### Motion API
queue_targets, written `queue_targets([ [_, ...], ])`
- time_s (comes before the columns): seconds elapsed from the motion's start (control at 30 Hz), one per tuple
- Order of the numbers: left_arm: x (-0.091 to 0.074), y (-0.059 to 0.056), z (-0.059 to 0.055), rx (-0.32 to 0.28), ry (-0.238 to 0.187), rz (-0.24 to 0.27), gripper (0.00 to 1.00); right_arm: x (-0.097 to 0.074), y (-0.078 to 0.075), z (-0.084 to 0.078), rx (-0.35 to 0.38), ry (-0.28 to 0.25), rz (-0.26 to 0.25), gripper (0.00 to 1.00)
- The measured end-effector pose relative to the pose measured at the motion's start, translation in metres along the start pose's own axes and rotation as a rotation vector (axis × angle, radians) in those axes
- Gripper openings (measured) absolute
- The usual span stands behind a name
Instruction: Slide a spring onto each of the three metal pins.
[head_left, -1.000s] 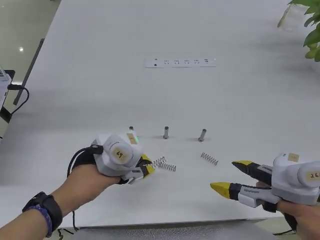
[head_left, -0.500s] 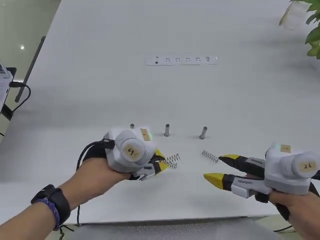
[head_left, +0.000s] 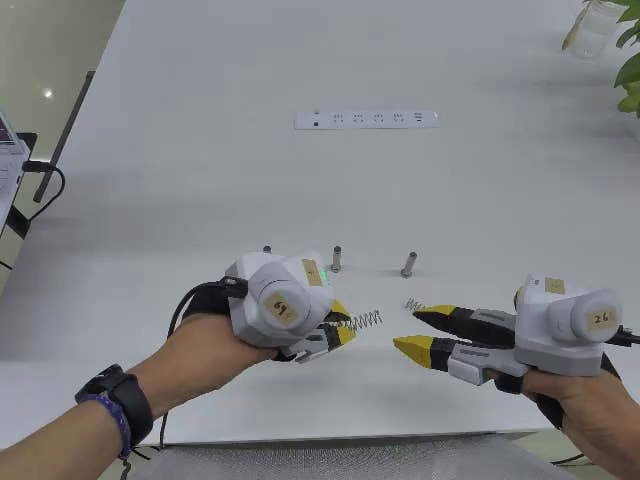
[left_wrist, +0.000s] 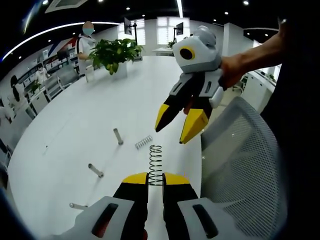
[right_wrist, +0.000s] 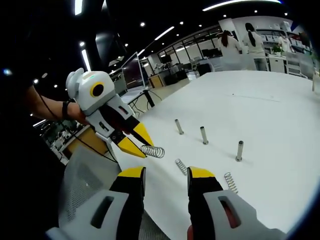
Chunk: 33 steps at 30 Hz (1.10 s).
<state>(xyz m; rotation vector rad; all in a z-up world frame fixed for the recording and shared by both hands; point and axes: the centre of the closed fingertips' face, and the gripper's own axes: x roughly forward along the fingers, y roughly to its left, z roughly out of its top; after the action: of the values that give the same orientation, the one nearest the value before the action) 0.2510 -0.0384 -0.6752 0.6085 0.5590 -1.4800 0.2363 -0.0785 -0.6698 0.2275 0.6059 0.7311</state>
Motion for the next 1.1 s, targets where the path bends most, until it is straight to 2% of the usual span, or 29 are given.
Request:
queue_targets([
  [0.4, 0.002, -0.012, 0.011, 0.046, -0.021, -0.031, 0.02, 0.006, 0.012, 0.001, 0.015, -0.003, 0.059, 0.27],
  [0.57, 0.002, -0.016, 0.014, 0.071, -0.021, -0.041, 0.02, 0.008, 0.016, 0.003, 0.019, -0.012, 0.078, 0.22],
  [0.77, 0.002, -0.017, 0.014, 0.088, -0.018, -0.048, 0.02, 0.008, 0.021, 0.007, 0.027, -0.025, 0.100, 0.14],
  [1.1, 0.004, -0.020, 0.012, 0.113, -0.006, -0.060, 0.02, 0.005, 0.023, 0.007, 0.047, -0.038, 0.114, 0.11],
])
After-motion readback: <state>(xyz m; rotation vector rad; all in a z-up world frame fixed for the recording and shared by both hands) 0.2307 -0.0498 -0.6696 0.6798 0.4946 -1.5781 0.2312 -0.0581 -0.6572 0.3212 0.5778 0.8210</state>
